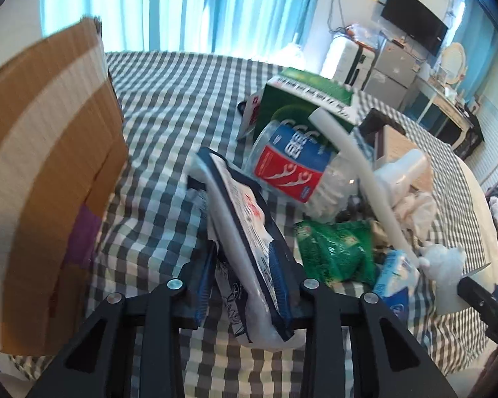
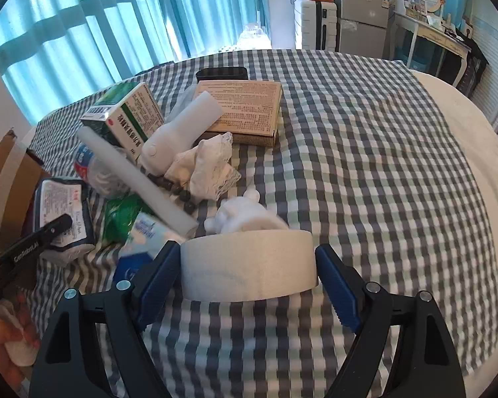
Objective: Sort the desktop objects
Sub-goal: 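Carry the white-and-blue packet in the left gripper into the cardboard box and release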
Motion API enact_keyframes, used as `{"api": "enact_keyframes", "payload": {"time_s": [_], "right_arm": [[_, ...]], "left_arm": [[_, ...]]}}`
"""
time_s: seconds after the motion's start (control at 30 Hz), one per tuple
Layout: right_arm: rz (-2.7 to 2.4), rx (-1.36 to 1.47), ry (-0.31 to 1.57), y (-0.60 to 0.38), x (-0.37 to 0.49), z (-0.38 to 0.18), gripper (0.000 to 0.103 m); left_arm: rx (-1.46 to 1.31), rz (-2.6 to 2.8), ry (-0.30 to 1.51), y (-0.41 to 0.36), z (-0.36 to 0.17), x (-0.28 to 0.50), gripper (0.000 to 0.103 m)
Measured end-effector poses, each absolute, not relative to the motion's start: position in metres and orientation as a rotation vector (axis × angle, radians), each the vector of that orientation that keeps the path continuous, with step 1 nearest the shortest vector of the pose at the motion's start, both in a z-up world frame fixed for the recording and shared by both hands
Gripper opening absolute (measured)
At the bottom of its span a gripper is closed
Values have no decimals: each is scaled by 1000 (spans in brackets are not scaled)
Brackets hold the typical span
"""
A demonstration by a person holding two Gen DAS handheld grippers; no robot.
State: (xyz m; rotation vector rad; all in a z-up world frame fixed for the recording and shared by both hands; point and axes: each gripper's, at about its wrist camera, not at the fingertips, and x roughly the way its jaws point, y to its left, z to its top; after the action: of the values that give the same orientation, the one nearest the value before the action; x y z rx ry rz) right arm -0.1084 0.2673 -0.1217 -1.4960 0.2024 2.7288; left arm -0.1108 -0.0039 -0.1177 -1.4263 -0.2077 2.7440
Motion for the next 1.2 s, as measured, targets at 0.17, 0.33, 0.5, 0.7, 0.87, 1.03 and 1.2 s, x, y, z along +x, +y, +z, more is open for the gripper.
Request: {"api": "enact_keyframes", "payload": {"time_s": [0.17, 0.33, 0.5, 0.7, 0.87, 1.03, 1.2], "right_arm": [[2692, -1520, 182, 270, -92, -101, 83], [2724, -1460, 297, 279, -77, -81, 83], [2759, -1390, 350, 276, -64, -57, 83], [2822, -1338, 336, 261, -51, -32, 83], [2894, -1297, 291, 239, -40, -5, 83], [2979, -1266, 227, 204, -41, 21, 83], [3091, -1253, 193, 152, -55, 43, 83]], "left_arm": [[-1378, 2708, -221, -7, -100, -98, 14], [-1330, 2706, -208, 1, -81, -90, 11], [-1293, 2700, -211, -1, -64, -74, 10], [-1210, 2723, -233, -5, -33, -61, 10], [-1134, 2755, -254, -17, 2, -54, 10], [-1049, 2811, -267, -41, 41, -55, 10], [-1011, 2849, -292, -74, 68, -63, 10]]}}
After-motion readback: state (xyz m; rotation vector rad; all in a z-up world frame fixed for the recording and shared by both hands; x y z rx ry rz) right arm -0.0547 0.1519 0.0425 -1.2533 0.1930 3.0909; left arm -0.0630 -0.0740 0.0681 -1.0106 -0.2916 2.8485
